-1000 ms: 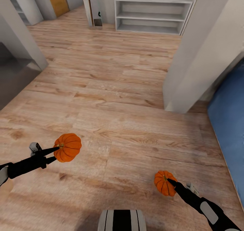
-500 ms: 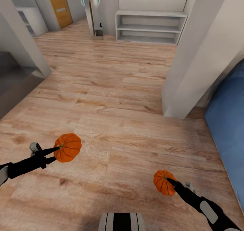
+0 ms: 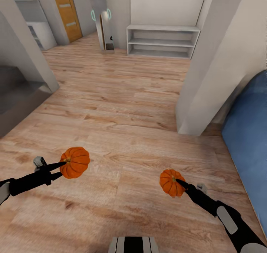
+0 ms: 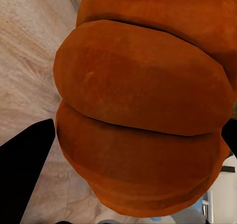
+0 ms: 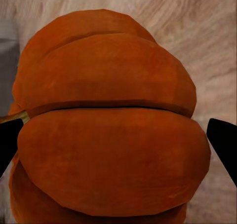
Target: Place each of the two pumpkins and all three candles from the living room inside a cabinet in the living room (use any cabinet), then make sure every cabinet is closed, and position the cauldron so it is next to a table in the living room.
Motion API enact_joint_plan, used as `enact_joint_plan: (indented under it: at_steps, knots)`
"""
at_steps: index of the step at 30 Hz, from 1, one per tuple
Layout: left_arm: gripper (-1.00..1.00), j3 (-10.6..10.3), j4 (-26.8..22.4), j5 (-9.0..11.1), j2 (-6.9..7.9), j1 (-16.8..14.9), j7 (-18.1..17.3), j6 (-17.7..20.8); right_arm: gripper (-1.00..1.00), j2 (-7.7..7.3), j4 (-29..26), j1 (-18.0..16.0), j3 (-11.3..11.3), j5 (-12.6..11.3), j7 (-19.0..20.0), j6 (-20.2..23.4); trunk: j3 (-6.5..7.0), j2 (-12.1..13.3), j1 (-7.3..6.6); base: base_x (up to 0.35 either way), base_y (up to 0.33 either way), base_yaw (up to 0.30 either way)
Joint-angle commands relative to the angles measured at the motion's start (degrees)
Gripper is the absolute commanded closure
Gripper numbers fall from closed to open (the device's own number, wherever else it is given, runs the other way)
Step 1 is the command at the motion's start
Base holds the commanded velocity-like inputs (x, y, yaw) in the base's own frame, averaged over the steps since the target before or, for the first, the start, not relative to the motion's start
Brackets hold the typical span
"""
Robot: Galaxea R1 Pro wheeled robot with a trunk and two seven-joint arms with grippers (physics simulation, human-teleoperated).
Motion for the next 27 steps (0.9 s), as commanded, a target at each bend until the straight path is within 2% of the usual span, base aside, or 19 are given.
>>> enact_joint_plan:
  at_steps: [1,3,8,12,19,27]
  knots:
    - [1.00,-0.26,0.04,0.34,0.09,-0.03,-0.07,0.32,1.00,-0.01,-0.42,-0.01,-0.12,-0.06,1.46,0.62,0.19,0.00,-0.03,0.000,0.000,0.000]
    - [1.00,-0.31,0.09,0.28,0.16,0.01,-0.06,0.30,1.00,0.05,-3.28,0.05,-0.16,-0.06,3.71,3.22,0.63,0.03,-0.08,0.000,0.000,0.000]
    - [1.00,-0.40,0.04,0.32,0.15,0.03,0.03,0.24,1.00,0.08,-6.90,0.07,0.08,0.04,4.80,6.03,1.74,0.09,-0.21,0.000,0.000,0.000]
    - [1.00,-0.41,0.27,0.24,0.14,0.04,0.10,0.23,1.00,0.08,-7.49,0.08,0.62,0.06,5.12,6.37,2.62,0.15,-0.31,0.000,0.000,0.000]
    - [1.00,-0.42,0.73,0.25,0.17,0.15,4.49,0.23,1.00,0.07,-7.40,0.08,0.62,-0.11,5.34,6.58,4.17,0.24,-0.49,0.000,0.000,0.000]
    - [1.00,-0.42,0.70,0.27,0.08,0.21,5.03,0.23,1.00,0.08,-7.06,0.08,0.66,-0.12,5.39,6.44,5.95,0.35,-0.70,0.000,0.000,0.000]
